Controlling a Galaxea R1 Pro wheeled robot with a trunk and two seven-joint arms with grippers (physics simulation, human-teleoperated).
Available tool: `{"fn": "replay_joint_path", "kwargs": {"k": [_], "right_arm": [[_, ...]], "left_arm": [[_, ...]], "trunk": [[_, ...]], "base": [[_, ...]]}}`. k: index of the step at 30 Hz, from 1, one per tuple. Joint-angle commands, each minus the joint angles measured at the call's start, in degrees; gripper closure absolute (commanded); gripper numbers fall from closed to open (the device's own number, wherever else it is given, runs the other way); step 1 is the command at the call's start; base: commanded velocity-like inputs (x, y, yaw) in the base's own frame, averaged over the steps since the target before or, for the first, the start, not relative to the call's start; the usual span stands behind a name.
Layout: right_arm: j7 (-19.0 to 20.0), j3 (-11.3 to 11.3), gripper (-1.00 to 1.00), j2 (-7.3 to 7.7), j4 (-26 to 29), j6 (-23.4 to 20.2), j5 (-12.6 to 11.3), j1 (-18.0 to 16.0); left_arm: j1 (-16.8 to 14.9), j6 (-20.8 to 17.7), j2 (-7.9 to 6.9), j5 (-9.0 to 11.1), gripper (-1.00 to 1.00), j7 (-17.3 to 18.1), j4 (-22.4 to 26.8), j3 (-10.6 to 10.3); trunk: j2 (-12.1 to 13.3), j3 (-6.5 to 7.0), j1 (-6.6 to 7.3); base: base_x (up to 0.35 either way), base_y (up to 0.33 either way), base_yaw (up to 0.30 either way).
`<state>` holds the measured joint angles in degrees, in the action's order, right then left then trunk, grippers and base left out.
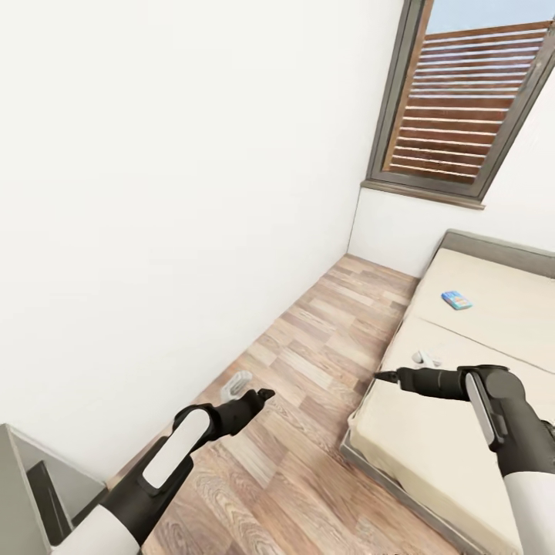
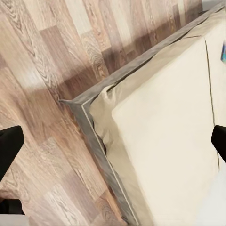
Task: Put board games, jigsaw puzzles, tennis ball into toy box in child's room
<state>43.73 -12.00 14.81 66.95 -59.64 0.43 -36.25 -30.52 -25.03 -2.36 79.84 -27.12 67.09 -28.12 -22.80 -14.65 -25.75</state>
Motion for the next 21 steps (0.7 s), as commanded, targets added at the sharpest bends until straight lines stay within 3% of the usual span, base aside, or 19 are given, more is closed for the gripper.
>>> {"fn": "replay_joint_path", "kwargs": {"k": [1, 21], "right_arm": [[0.11, 0.23, -1.0, -0.11, 0.02, -0.36, 0.21, -0.06], [-1.42, 1.26, -1.0, -0.48, -0.08, -0.36, 1.12, -0.2]], "left_arm": [[0.0, 0.12, -0.14, 0.51, -1.0, -0.34, 0.1, -0.1], [0.19, 0.24, -0.45, 0.43, -1.0, 0.12, 0.06, -0.18]], "trunk": [[-0.12, -0.06, -0.04], [-0.12, 0.98, -0.04]], "base": [[0.0, 0.0, -0.217], [0.0, 0.0, -0.238]]}}
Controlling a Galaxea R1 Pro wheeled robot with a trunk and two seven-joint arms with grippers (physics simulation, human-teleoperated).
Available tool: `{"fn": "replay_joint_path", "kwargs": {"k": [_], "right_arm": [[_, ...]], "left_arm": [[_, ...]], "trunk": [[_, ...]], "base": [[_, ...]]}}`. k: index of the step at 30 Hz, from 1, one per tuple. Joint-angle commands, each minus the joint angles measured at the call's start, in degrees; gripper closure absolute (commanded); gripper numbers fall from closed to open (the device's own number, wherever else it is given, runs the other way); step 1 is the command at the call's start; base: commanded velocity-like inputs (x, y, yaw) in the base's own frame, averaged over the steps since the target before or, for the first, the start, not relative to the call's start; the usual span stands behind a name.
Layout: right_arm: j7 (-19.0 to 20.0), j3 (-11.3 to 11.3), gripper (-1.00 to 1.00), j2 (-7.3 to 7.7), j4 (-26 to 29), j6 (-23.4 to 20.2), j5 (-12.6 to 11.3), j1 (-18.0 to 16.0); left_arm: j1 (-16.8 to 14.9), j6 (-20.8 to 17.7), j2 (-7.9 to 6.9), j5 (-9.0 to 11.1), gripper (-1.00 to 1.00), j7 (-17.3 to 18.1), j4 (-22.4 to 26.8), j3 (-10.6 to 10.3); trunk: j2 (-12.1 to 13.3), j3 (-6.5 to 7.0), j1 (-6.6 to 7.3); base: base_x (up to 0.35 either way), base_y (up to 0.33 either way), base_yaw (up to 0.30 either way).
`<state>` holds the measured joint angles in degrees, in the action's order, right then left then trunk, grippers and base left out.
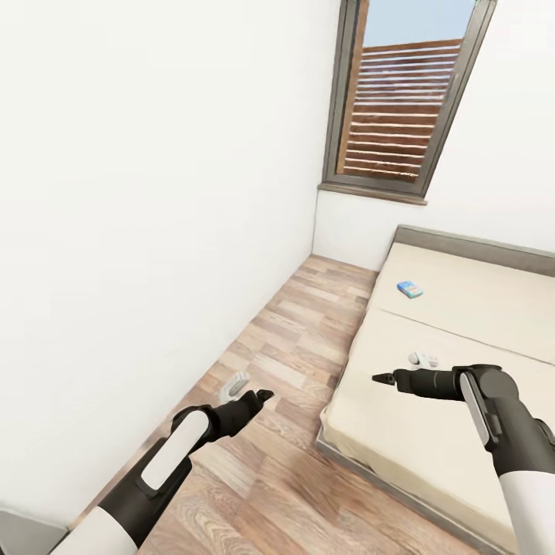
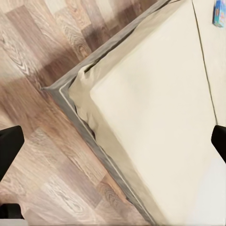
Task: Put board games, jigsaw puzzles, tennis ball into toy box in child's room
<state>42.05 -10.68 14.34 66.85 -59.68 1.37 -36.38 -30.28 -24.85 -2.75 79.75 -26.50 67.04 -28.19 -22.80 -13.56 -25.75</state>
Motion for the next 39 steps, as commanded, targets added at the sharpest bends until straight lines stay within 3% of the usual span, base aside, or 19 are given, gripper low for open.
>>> {"fn": "replay_joint_path", "kwargs": {"k": [1, 32, 39], "right_arm": [[0.11, -0.07, -1.0, -0.01, 0.03, -0.32, 0.16, -0.07], [-0.56, -0.18, -1.0, -0.04, -0.33, -0.32, 0.22, -0.26], [-0.57, -0.12, -1.0, -0.08, -0.39, -0.32, 0.22, -0.27]], "left_arm": [[-0.05, 0.07, -0.06, 0.52, -1.0, -0.49, 0.11, -0.11], [-0.05, 0.07, -0.06, 0.58, -1.0, -0.48, 0.11, -0.11], [-0.05, 0.04, -0.01, 0.51, -1.0, -0.55, 0.14, -0.24]], "trunk": [[-0.12, -0.06, -0.04], [-0.12, 1.63, -0.04], [-0.12, 2.01, -0.04]], "base": [[0.0, 0.0, -0.246], [0.003, 0.0, -0.246], [0.216, -0.063, -0.246]]}}
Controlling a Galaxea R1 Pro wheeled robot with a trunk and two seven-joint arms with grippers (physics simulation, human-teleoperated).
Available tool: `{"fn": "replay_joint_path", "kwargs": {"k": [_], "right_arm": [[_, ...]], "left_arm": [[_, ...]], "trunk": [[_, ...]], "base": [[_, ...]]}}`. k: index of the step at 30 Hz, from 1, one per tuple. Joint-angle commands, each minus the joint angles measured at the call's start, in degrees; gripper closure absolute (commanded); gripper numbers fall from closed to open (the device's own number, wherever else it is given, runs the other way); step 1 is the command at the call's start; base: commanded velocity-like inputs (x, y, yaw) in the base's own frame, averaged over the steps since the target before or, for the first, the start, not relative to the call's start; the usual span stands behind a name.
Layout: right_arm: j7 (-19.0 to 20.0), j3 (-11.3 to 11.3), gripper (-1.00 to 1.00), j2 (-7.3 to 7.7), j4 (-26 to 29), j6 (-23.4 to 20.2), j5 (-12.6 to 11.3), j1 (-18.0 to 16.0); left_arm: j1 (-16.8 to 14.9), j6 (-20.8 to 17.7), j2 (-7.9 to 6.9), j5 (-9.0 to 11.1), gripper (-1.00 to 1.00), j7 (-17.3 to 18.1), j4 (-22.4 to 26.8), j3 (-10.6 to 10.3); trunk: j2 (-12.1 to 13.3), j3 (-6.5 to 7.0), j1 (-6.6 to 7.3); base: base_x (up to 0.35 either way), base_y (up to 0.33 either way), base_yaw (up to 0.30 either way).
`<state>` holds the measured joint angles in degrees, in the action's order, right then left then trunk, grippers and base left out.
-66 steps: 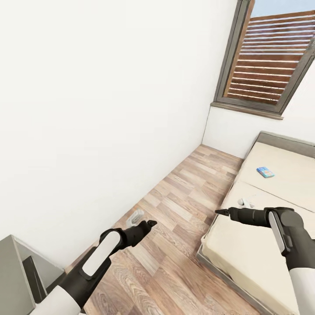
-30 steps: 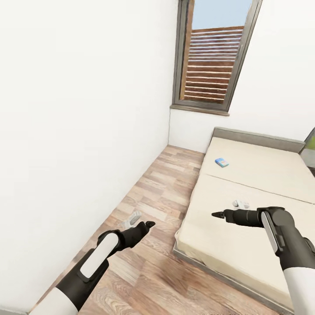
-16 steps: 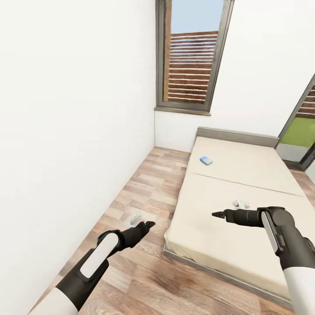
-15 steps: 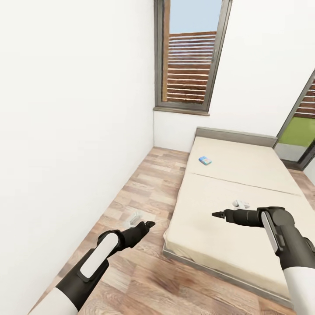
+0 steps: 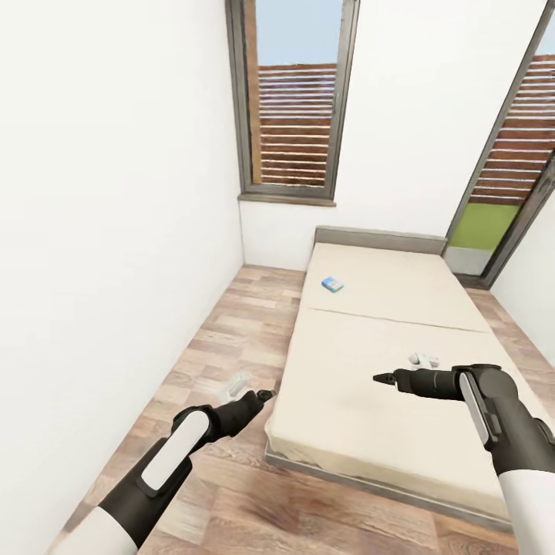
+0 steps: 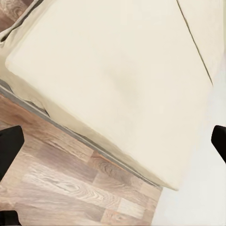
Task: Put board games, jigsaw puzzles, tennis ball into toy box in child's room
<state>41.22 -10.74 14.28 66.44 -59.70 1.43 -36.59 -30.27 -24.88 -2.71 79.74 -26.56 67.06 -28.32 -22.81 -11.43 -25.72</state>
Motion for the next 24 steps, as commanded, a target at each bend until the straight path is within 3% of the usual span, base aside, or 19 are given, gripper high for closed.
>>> {"fn": "replay_joint_path", "kwargs": {"k": [1, 14, 24], "right_arm": [[0.27, -0.04, -1.0, -0.02, 0.03, -0.3, 0.18, -0.07], [0.69, -0.21, -1.0, 0.05, 0.1, -0.3, -0.18, 0.16], [0.36, 1.5, -1.0, -0.34, -1.59, -0.3, 0.24, 0.19]], "left_arm": [[-0.06, 0.05, -0.05, 0.51, -1.0, -0.5, 0.12, -0.12], [-0.12, 0.01, -0.13, 0.5, -1.0, -0.51, 0.36, -0.17], [-0.14, 0.01, -0.27, -0.49, -1.0, -0.51, 0.8, -0.19]], "trunk": [[-0.11, -0.06, -0.06], [-0.11, 0.27, -0.06], [-0.11, 0.32, -0.06]], "base": [[0.259, -0.087, -0.232], [0.288, -0.1, -0.108], [0.319, -0.052, -0.019]]}}
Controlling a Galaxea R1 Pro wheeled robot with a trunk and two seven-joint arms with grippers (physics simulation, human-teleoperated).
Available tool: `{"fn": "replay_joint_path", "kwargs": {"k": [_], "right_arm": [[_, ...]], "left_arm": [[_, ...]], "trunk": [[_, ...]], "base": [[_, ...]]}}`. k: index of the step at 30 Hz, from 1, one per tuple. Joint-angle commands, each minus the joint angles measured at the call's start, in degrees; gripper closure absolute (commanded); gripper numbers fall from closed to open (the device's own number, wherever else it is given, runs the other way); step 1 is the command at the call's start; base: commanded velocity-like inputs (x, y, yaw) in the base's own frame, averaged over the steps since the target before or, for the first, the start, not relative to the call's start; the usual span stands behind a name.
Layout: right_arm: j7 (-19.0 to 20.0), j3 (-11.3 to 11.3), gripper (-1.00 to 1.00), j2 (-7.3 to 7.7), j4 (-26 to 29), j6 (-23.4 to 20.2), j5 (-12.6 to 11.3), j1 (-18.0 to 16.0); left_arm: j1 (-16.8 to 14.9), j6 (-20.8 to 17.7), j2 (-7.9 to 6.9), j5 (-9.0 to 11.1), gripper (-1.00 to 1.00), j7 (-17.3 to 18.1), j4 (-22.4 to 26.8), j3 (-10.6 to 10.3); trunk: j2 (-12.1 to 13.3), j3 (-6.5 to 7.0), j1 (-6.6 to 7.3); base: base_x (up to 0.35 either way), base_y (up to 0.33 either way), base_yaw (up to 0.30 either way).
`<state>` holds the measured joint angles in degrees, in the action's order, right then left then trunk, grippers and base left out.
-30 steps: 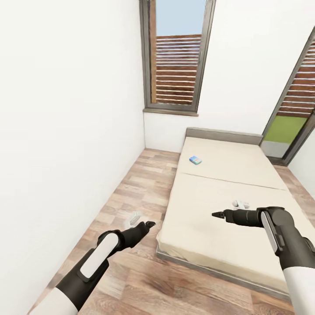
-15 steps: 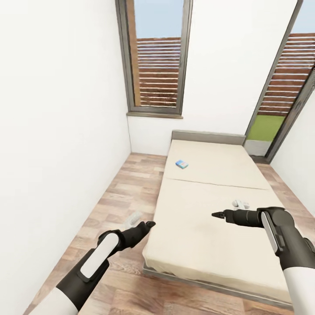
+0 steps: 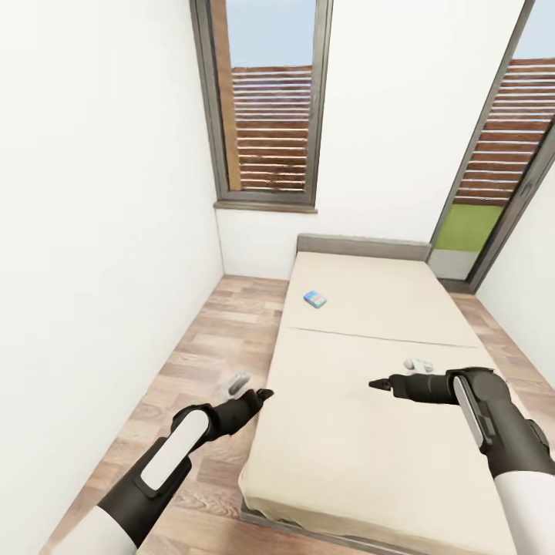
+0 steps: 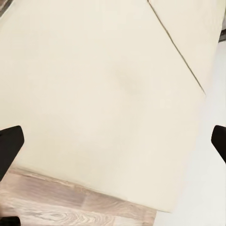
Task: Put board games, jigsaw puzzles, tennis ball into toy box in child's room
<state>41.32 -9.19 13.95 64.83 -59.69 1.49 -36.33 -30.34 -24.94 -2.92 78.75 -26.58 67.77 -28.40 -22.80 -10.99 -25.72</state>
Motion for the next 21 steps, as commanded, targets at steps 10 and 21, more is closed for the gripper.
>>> {"fn": "replay_joint_path", "kwargs": {"k": [10, 21], "right_arm": [[-4.14, 3.32, -1.0, -2.32, -3.32, 3.58, 0.04, -0.07], [-6.57, 4.04, -1.0, -3.98, -4.51, 4.42, -0.36, -0.04]], "left_arm": [[0.05, 0.06, -0.27, -2.32, -1.0, -0.39, 0.11, 0.09], [0.23, 0.26, -0.45, -2.79, -1.0, -0.32, -0.44, 0.19]], "trunk": [[-0.12, -0.11, -0.07], [-0.12, -0.1, -0.07]], "base": [[0.329, -0.011, -0.004], [0.269, 0.074, -0.002]]}}
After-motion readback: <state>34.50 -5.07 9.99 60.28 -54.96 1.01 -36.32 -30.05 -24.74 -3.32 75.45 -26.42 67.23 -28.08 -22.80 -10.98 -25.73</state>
